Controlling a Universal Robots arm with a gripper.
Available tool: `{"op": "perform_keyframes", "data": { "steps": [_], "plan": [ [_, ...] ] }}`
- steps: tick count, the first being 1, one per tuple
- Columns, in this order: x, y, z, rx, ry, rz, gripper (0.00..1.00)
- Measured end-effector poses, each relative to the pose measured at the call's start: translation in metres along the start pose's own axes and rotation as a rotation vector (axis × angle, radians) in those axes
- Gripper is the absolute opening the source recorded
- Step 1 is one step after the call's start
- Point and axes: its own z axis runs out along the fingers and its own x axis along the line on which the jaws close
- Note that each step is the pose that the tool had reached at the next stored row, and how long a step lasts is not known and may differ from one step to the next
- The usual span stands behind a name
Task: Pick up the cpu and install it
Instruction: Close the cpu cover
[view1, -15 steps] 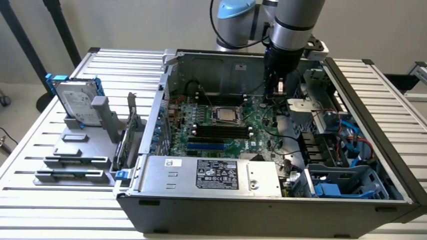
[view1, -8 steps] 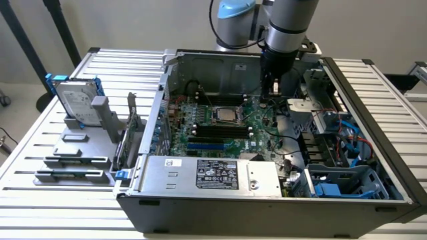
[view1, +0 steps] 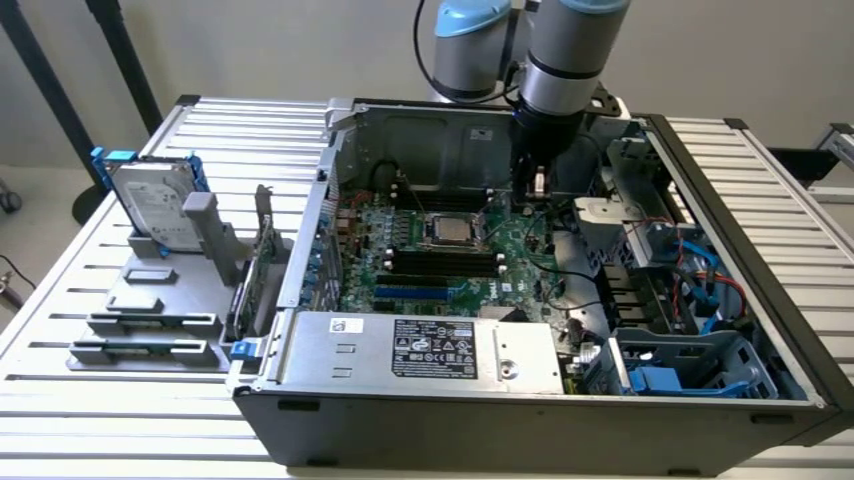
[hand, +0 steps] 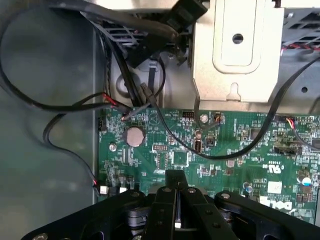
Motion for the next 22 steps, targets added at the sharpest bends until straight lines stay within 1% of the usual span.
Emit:
{"op": "perform_keyframes", "data": {
  "steps": [1, 3, 4, 6, 8, 11, 12, 13, 15, 16, 19, 22],
  "plan": [
    [0.0, 0.0, 0.0, 0.0155, 0.0, 0.002, 0.11],
    [0.0, 0.0, 0.0, 0.0513, 0.0, 0.005, 0.11],
    [0.0, -0.0001, 0.0001, 0.0704, 0.0002, 0.007, 0.11],
    [0.0, -0.0016, 0.0001, 0.1046, 0.0003, 0.01, 0.11],
    [0.0, -0.004, 0.0001, 0.1345, 0.0002, 0.013, 0.11],
    [0.0, -0.0077, 0.0002, 0.1812, 0.0003, 0.018, 0.11],
    [0.0, -0.0089, 0.0001, 0.1983, 0.0003, 0.019, 0.11],
    [0.0, -0.0103, 0.0002, 0.2135, 0.0003, 0.021, 0.11],
    [0.0, -0.0136, 0.0003, 0.2392, 0.0002, 0.023, 0.11],
    [0.0, -0.0155, 0.0004, 0.2503, 0.0003, 0.025, 0.11],
    [0.0, -0.0221, 0.0008, 0.2804, 0.0004, 0.027, 0.11],
    [0.0, -0.0292, 0.0013, 0.3125, 0.0004, 0.031, 0.11]
  ]
}}
